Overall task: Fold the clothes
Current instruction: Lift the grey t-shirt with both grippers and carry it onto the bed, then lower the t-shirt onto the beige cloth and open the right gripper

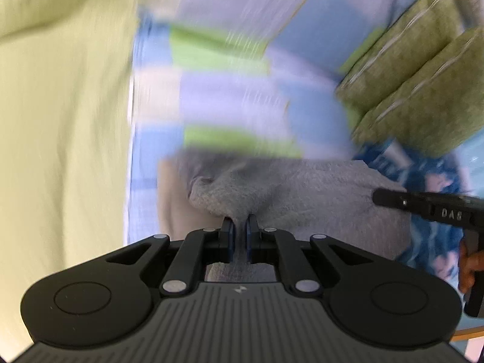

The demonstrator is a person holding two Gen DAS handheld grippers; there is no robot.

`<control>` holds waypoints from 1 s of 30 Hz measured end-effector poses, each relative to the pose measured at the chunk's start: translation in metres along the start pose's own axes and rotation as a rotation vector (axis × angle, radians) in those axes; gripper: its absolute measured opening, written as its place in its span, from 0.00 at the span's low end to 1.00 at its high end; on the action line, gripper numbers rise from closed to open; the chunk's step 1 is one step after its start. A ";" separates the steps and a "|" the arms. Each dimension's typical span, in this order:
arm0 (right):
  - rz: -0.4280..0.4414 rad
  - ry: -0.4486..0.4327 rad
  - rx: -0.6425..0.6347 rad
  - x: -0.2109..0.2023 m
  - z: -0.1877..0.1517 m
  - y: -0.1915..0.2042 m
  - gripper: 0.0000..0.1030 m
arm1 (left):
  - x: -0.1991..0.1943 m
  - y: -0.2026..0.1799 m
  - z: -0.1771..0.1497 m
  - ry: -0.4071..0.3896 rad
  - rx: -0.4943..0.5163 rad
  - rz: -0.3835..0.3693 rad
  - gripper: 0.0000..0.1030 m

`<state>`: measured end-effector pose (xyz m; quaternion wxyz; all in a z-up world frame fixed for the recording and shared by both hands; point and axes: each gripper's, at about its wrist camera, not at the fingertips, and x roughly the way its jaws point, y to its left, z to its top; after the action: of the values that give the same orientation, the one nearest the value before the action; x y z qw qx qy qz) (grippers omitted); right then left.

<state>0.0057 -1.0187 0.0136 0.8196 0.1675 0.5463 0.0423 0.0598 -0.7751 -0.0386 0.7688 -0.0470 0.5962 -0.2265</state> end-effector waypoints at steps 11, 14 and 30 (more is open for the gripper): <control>0.011 -0.100 0.065 -0.019 -0.053 -0.028 0.58 | -0.013 0.000 -0.032 -0.028 0.048 0.104 0.23; 0.022 -0.072 0.068 -0.013 -0.066 -0.030 0.61 | -0.012 -0.001 -0.041 -0.022 0.030 0.074 0.23; 0.107 -0.041 0.106 0.032 -0.092 -0.024 0.08 | 0.003 0.011 -0.054 0.028 -0.064 0.018 0.14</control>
<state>-0.0685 -1.0123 -0.0541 0.8172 0.2403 0.5211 0.0537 0.0126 -0.7562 -0.0607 0.7605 -0.0627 0.6142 -0.2010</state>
